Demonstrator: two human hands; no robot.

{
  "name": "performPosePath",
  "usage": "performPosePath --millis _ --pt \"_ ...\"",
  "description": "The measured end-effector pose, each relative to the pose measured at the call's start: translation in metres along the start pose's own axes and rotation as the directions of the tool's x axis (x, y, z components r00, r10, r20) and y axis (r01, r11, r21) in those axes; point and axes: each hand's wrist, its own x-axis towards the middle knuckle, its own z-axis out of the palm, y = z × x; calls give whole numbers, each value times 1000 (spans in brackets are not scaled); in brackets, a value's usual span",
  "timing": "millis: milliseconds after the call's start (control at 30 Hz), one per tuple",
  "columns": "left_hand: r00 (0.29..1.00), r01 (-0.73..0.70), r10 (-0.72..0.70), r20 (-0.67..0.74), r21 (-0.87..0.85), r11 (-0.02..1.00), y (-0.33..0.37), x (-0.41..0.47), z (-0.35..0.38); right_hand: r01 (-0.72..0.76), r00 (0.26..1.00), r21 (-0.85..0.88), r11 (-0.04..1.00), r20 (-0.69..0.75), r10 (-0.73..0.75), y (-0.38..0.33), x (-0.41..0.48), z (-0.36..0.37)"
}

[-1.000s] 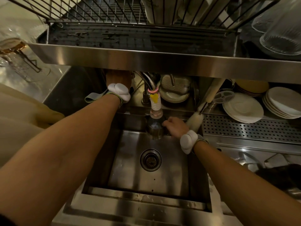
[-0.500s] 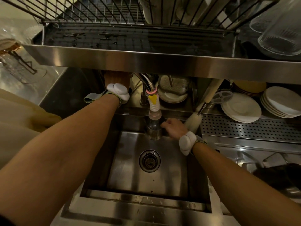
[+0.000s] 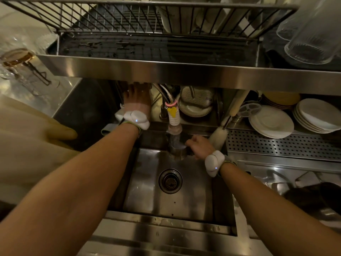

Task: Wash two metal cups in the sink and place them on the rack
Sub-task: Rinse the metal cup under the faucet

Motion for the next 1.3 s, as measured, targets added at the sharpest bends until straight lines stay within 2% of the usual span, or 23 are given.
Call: performPosePath --millis 33,67,167,400,467,600,733,867,1300 --pt "999 -8 8 -44 1 1000 -1 -12 5 4 1000 -4 1000 -10 -4 0 -2 1" --pt "1000 -11 11 -9 -16 1000 -1 -22 10 8 1000 -11 1000 -15 -8 -2 -1 2" --pt "985 12 6 175 -99 995 2 -59 13 29 999 -35 999 37 -28 -6 -10 6" --pt "903 137 -33 428 -215 967 -3 -117 6 26 999 -14 1000 30 -25 -4 -13 5" --pt "890 146 -29 456 -223 964 -7 -122 6 41 998 -1 999 53 -41 -8 -15 15" --pt "862 166 -26 507 -233 958 -14 -127 8 -22 999 37 999 50 20 2 -15 12" --pt "844 163 -13 537 -232 959 -16 -132 13 24 999 -19 1000 32 -23 -1 -12 15" --pt "808 166 2 589 -232 958 -18 -128 16 10 999 14 1000 41 -11 0 -13 11" --pt "786 116 60 615 -242 963 -15 -121 13 45 999 -50 998 15 -44 -9 -10 9"
